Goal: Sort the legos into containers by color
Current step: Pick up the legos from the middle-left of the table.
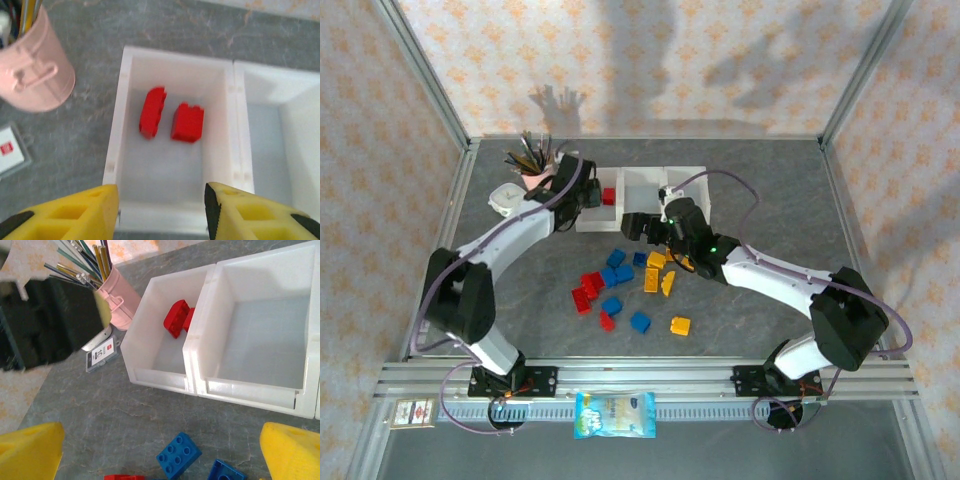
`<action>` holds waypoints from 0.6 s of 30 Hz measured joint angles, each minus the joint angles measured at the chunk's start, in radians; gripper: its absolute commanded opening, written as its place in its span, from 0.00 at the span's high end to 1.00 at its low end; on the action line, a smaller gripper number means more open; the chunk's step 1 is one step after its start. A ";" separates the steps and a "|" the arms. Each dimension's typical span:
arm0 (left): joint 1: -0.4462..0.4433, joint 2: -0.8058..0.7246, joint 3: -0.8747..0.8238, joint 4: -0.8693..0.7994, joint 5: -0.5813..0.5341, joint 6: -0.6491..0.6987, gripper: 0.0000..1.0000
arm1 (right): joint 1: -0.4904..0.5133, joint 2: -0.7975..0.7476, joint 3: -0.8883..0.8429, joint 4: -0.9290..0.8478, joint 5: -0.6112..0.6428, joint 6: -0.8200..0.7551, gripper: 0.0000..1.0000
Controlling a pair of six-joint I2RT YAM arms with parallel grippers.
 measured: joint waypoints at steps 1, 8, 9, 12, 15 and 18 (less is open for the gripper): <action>-0.010 -0.029 -0.042 0.000 -0.001 -0.008 0.48 | 0.003 0.000 -0.001 -0.006 -0.002 -0.003 0.00; -0.104 -0.204 -0.285 -0.037 -0.001 -0.087 0.46 | 0.083 0.002 -0.024 -0.055 -0.007 -0.016 0.00; -0.117 -0.226 -0.312 -0.047 -0.001 -0.103 0.45 | 0.099 0.004 -0.027 -0.061 -0.005 -0.019 0.00; -0.156 -0.279 -0.383 -0.055 0.000 -0.151 0.44 | 0.133 0.005 -0.040 -0.070 -0.005 -0.019 0.00; -0.193 -0.297 -0.432 -0.063 0.001 -0.199 0.43 | 0.146 0.005 -0.063 -0.072 -0.005 -0.015 0.00; -0.209 -0.297 -0.472 -0.063 0.002 -0.235 0.43 | 0.153 0.005 -0.087 -0.076 -0.005 -0.006 0.00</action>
